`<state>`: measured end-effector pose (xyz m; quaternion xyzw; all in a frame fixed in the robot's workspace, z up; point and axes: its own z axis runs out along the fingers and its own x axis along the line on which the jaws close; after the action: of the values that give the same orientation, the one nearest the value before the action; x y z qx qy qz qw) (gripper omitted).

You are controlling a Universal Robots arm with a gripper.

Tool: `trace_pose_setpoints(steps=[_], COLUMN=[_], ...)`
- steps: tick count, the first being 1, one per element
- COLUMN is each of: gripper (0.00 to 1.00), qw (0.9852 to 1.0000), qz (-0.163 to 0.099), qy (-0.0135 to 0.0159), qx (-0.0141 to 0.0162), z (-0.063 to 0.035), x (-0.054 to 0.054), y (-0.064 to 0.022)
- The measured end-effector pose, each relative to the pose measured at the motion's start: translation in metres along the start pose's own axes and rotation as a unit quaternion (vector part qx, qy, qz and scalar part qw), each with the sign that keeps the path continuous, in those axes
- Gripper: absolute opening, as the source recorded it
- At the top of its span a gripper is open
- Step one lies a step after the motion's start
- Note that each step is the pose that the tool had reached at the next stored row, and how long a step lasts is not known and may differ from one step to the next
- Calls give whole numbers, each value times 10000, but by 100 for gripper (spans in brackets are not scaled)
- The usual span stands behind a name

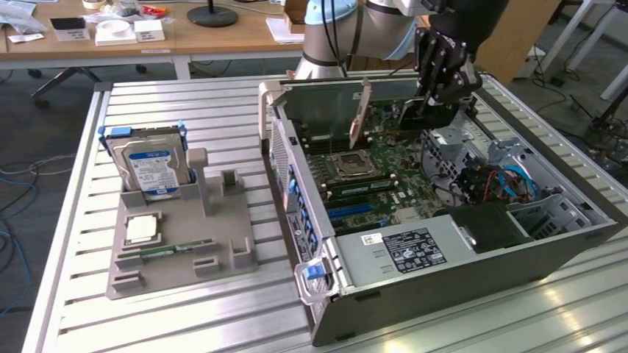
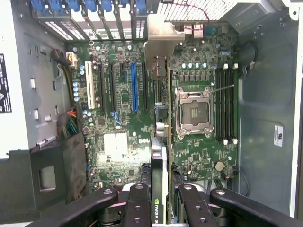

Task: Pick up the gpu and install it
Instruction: 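Insert the gpu into the slot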

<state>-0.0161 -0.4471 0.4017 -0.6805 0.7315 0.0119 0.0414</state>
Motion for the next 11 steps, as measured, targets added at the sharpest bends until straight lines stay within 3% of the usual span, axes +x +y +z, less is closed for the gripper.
trace_pose_setpoints(steps=[5, 11], gripper=[27, 27], qw=[10000, 10000], qz=[1, 0], qy=[-1, 0], qx=[5, 4], z=[-1, 31], x=[7, 12], y=[98, 132])
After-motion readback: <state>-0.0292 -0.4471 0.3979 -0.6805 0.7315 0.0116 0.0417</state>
